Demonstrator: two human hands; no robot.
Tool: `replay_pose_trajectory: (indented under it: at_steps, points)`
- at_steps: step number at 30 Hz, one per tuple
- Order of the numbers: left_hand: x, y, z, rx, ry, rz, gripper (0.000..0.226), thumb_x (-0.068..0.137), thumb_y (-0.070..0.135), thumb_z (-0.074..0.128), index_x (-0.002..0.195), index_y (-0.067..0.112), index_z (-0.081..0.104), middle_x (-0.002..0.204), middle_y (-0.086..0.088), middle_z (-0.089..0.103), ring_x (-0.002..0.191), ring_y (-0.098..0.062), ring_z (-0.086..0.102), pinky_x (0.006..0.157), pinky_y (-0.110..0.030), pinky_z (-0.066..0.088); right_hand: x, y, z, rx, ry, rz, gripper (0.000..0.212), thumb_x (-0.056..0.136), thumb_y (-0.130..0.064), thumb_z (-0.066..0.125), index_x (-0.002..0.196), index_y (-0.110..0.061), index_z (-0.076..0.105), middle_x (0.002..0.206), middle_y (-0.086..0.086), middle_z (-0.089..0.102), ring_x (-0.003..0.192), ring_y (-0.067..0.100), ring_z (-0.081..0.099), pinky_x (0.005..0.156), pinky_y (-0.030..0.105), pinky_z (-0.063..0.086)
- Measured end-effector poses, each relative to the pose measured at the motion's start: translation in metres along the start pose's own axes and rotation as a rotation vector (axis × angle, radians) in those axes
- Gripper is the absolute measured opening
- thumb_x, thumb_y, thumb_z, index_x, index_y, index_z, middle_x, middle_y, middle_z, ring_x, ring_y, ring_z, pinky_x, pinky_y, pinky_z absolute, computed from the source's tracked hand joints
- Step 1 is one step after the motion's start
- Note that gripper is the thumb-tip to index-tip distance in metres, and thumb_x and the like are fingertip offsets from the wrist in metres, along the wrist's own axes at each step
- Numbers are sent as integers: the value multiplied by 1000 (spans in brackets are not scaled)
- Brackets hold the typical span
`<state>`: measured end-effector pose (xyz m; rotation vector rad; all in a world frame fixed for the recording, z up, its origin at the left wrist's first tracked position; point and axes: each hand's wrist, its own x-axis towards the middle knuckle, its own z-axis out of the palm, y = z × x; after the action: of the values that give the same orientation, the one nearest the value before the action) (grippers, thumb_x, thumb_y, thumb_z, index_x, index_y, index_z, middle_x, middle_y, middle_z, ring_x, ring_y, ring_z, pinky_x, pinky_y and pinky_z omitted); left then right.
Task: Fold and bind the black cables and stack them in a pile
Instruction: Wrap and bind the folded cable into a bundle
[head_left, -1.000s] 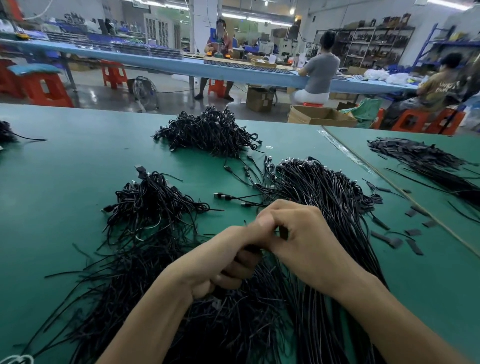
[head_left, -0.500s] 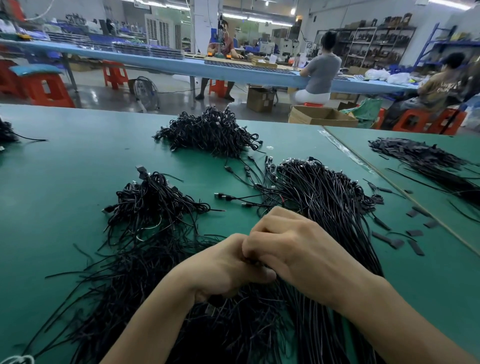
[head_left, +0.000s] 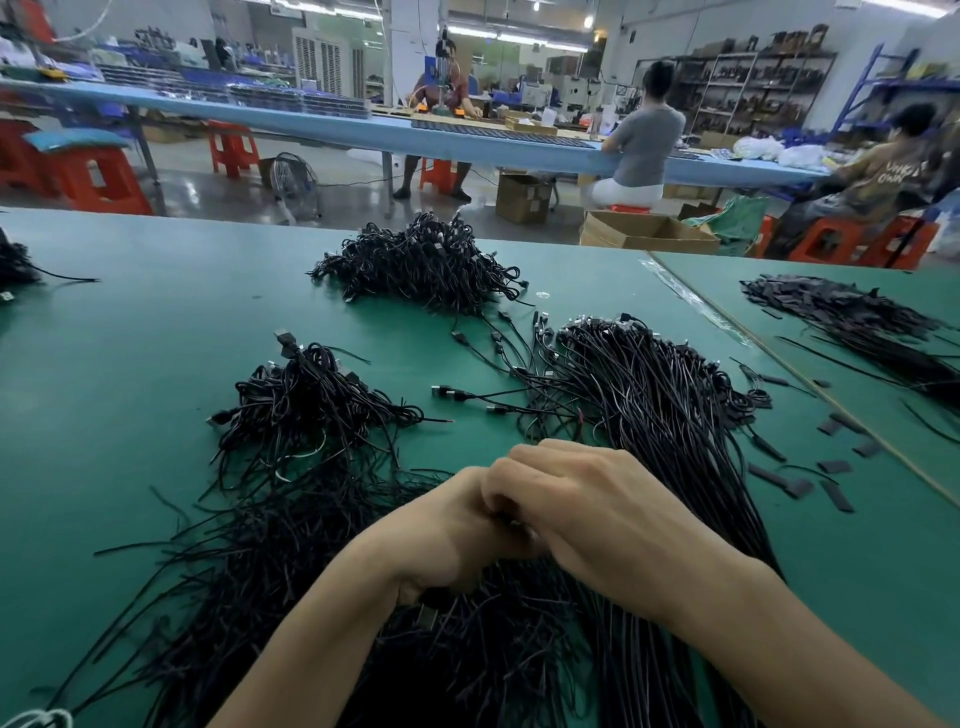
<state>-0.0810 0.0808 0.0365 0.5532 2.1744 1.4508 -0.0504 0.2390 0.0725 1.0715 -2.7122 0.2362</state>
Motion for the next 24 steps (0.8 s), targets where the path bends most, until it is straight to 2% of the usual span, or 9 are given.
replay_pose_trajectory:
  at_steps: [5, 8, 12, 15, 17, 19, 21, 22, 24]
  points:
    - [0, 3, 0, -396, 21, 63, 33, 99, 2, 46, 73, 19, 57, 53, 9, 34, 42, -5, 24, 37, -16, 22, 1, 7, 6, 105, 269, 110, 13, 91, -11, 59, 94, -22, 54, 86, -9, 59, 77, 14, 55, 67, 37, 52]
    - [1, 12, 2, -604, 42, 116, 34, 84, 11, 40, 64, 29, 60, 61, 7, 29, 44, -5, 20, 36, -14, 20, 2, 8, 12, 271, 433, 232, 15, 91, -9, 66, 94, -21, 57, 84, -15, 59, 78, 6, 55, 70, 22, 46]
    - [-1, 14, 5, -728, 99, 218, 29, 85, 16, 43, 93, 22, 70, 68, 4, 40, 53, -7, 34, 41, -18, 30, 5, 4, 15, 444, 656, 367, 18, 88, -7, 72, 89, -20, 59, 81, -12, 62, 75, 8, 59, 65, 14, 44]
    - [0, 12, 6, -528, 165, 304, 20, 98, 16, 53, 113, 20, 65, 71, 5, 55, 64, -8, 51, 53, -22, 45, 8, 0, 13, 529, 772, 390, 20, 88, -7, 71, 87, -22, 58, 86, -12, 63, 75, 10, 62, 65, 17, 49]
    - [2, 12, 7, -367, 233, 334, 17, 99, 25, 55, 114, 23, 63, 79, 14, 63, 74, -3, 57, 64, -19, 48, 9, -1, 12, 551, 797, 392, 23, 89, -8, 70, 87, -27, 57, 86, -13, 63, 76, 9, 62, 65, 15, 49]
    - [4, 7, 8, -173, 356, 340, 32, 90, 42, 54, 115, 25, 65, 92, 17, 60, 83, 0, 53, 71, -14, 44, 11, -1, 13, 621, 797, 433, 26, 89, -7, 71, 86, -29, 57, 84, -15, 64, 75, 8, 62, 66, 15, 49]
    - [4, 0, 9, 254, 596, 319, 44, 88, 51, 51, 124, 28, 64, 98, 10, 46, 92, -6, 45, 74, -14, 39, 13, -2, 18, 746, 794, 498, 26, 88, -5, 71, 87, -27, 58, 82, -11, 65, 73, 6, 62, 67, 16, 50]
    - [3, -2, 8, 394, 696, 328, 46, 89, 49, 52, 130, 30, 63, 92, 11, 41, 86, -6, 43, 71, -16, 36, 13, -2, 21, 814, 782, 523, 25, 88, -3, 71, 86, -24, 58, 81, -7, 66, 72, 5, 62, 68, 17, 51]
    - [3, -1, 7, 311, 732, 355, 45, 91, 37, 62, 136, 30, 60, 75, 16, 39, 65, -2, 40, 59, -15, 33, 14, -5, 25, 976, 760, 543, 25, 87, 4, 70, 85, -18, 58, 77, -5, 67, 72, 5, 64, 71, 17, 52]
